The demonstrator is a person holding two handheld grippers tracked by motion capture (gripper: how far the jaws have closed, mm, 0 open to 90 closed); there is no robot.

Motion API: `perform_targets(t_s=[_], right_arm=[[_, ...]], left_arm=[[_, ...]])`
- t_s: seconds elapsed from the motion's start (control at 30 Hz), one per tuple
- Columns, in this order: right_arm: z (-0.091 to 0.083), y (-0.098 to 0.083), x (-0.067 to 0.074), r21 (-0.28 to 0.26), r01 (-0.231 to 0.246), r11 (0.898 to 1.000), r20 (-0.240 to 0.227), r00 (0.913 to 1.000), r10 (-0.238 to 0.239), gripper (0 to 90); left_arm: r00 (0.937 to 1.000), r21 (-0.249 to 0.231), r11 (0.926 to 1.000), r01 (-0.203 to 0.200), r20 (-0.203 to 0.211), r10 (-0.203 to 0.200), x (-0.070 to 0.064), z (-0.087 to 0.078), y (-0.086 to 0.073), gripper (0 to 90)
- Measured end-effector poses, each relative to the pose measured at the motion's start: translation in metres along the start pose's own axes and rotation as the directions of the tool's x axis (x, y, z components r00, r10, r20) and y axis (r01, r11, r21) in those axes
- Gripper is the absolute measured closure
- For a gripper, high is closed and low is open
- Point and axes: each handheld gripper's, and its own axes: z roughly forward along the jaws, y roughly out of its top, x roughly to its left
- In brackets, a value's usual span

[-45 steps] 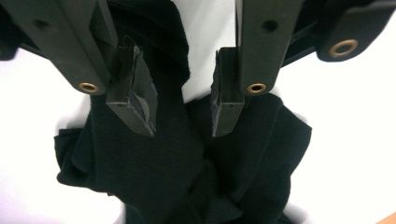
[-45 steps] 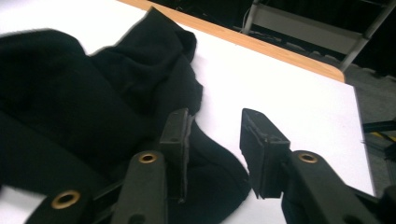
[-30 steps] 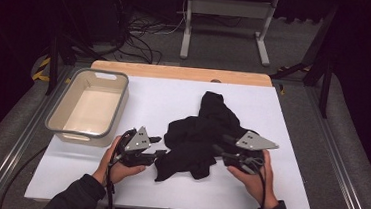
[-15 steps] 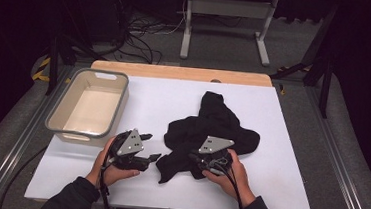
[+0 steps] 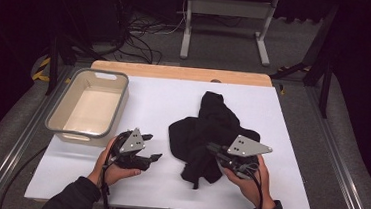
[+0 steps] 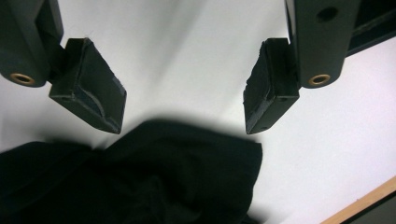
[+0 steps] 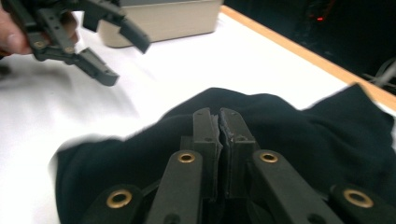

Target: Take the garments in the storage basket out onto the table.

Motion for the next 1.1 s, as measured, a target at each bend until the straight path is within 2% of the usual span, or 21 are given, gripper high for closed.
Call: perform_targets(t_s=[0.2,0.3,0.33,0.43,0.47,0.6,0.67,0.73,0.77,0.83,0.9,0.93,1.0,1.03,1.07,1.1], right_arm=[[-0.022,-0.005,-0.011,-0.034,-0.035,0.999,0.053,0.9979,0.037,86.4],[-0.039,-0.008,-0.017,-0.067,-0.057,0.996,0.097,0.9932,0.064,86.4],[-0.044,-0.009,-0.019,-0.076,-0.06,0.995,0.113,0.9913,0.068,86.4],[-0.067,-0.012,-0.024,-0.129,-0.086,0.988,0.15,0.9831,0.105,86.2],[-0.076,-0.013,-0.025,-0.139,-0.085,0.987,0.176,0.9784,0.109,86.1],[-0.092,-0.021,-0.03,-0.155,-0.111,0.982,0.222,0.9644,0.144,86.0],[-0.1,-0.027,-0.035,-0.161,-0.138,0.977,0.26,0.9493,0.177,86.1],[-0.102,-0.032,-0.039,-0.15,-0.151,0.977,0.297,0.9356,0.191,86.1],[-0.104,-0.035,-0.042,-0.149,-0.169,0.974,0.333,0.9193,0.21,85.9],[-0.106,-0.041,-0.048,-0.147,-0.211,0.967,0.372,0.8938,0.251,85.9],[-0.108,-0.044,-0.052,-0.143,-0.232,0.962,0.401,0.8754,0.27,85.2],[-0.108,-0.047,-0.054,-0.138,-0.244,0.96,0.424,0.8617,0.279,84.6],[-0.11,-0.051,-0.059,-0.131,-0.261,0.956,0.458,0.8397,0.292,84.6],[-0.11,-0.052,-0.061,-0.131,-0.271,0.954,0.46,0.8358,0.301,83.1],[-0.11,-0.053,-0.062,-0.129,-0.272,0.954,0.471,0.8294,0.3,83.0],[-0.111,-0.054,-0.063,-0.13,-0.276,0.952,0.479,0.8236,0.304,83.1]], left_arm=[[0.9998,0.004,1.0,0.002,0.019,-0.002,-0.003,0.004,0.0,31.2],[0.9994,0.005,1.0,0.007,0.034,-0.007,-0.006,0.008,0.001,31.2],[0.9992,0.006,1.0,-0.002,0.04,0.002,-0.006,0.01,0.002,31.2],[0.9977,0.015,0.9999,0.002,0.067,-0.003,-0.013,0.025,0.007,31.2],[0.9966,0.013,0.9998,0.012,0.082,-0.013,-0.015,0.029,0.009,31.3],[0.9915,0.027,0.9996,-0.003,0.13,0.0,-0.027,0.055,0.022,31.2],[0.9885,0.03,0.9995,-0.008,0.151,0.004,-0.03,0.067,0.028,31.4],[0.9855,0.053,0.9981,-0.033,0.168,0.023,-0.033,0.082,0.035,32.0],[0.9842,0.056,0.9978,-0.034,0.175,0.024,-0.034,0.088,0.037,32.2],[0.984,0.087,0.9953,-0.043,0.176,0.027,-0.036,0.097,0.04,34.2],[0.9812,0.11,0.9925,-0.052,0.19,0.03,-0.036,0.103,0.042,34.2],[0.9819,0.126,0.9907,-0.052,0.188,0.028,-0.036,0.107,0.043,34.4],[0.9803,0.145,0.9884,-0.044,0.197,0.015,-0.035,0.111,0.044,35.7],[0.9784,0.144,0.9889,-0.038,0.206,0.008,-0.034,0.111,0.045,37.9],[0.9736,0.144,0.9892,-0.028,0.228,-0.006,-0.032,0.112,0.045,41.5],[0.9734,0.143,0.9893,-0.025,0.229,-0.008,-0.031,0.112,0.045,48.0]])
